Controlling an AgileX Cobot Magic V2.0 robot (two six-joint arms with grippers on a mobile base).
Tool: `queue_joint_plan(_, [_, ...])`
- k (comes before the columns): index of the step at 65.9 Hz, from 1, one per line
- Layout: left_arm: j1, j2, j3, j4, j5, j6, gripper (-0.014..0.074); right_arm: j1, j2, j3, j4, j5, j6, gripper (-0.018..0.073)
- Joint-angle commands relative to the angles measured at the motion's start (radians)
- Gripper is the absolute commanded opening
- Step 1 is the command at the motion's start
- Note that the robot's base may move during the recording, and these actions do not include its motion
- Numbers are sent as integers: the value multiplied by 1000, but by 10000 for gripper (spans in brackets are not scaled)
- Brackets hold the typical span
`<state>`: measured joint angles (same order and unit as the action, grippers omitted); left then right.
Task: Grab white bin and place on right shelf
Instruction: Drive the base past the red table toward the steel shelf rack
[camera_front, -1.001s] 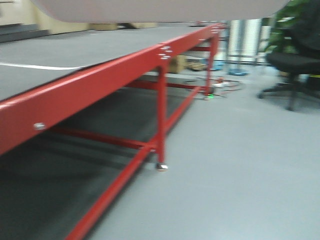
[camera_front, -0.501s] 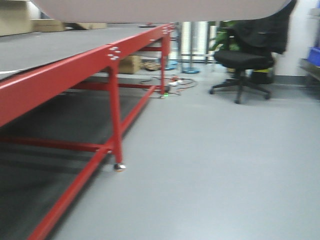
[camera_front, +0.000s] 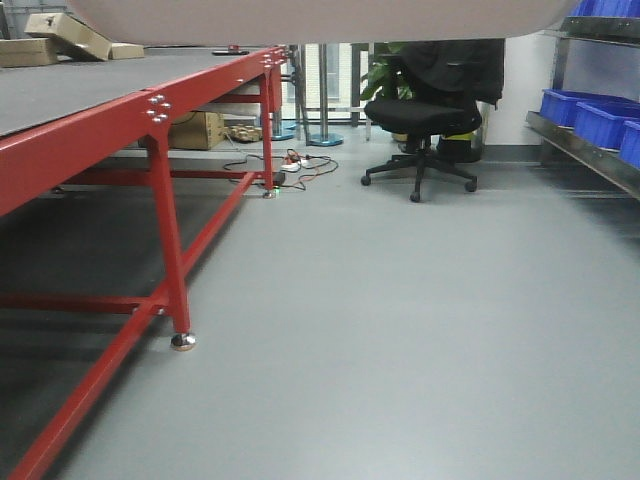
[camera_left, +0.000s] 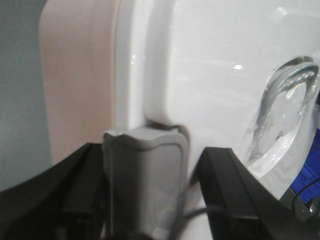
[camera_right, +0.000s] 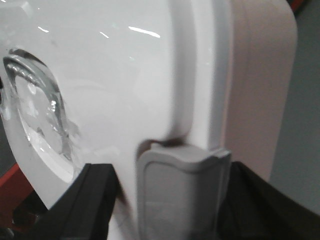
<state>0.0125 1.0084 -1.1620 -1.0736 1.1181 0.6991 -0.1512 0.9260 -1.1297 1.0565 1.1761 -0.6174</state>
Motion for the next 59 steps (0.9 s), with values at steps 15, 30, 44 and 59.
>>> queue_joint_plan(15, [-21, -20, -36, -158, 15, 17, 248, 16, -30, -41, 217, 106, -12, 464])
queue_joint_plan(30, [-21, -20, -36, -158, 15, 17, 248, 16, -30, -41, 217, 106, -12, 464])
queue_joint_plan(44, [-21, -20, -36, -158, 15, 17, 248, 16, -30, -41, 217, 106, -12, 464])
queue_joint_plan(59, [-21, -20, -36, -158, 15, 17, 248, 16, -30, -41, 217, 106, -12, 464])
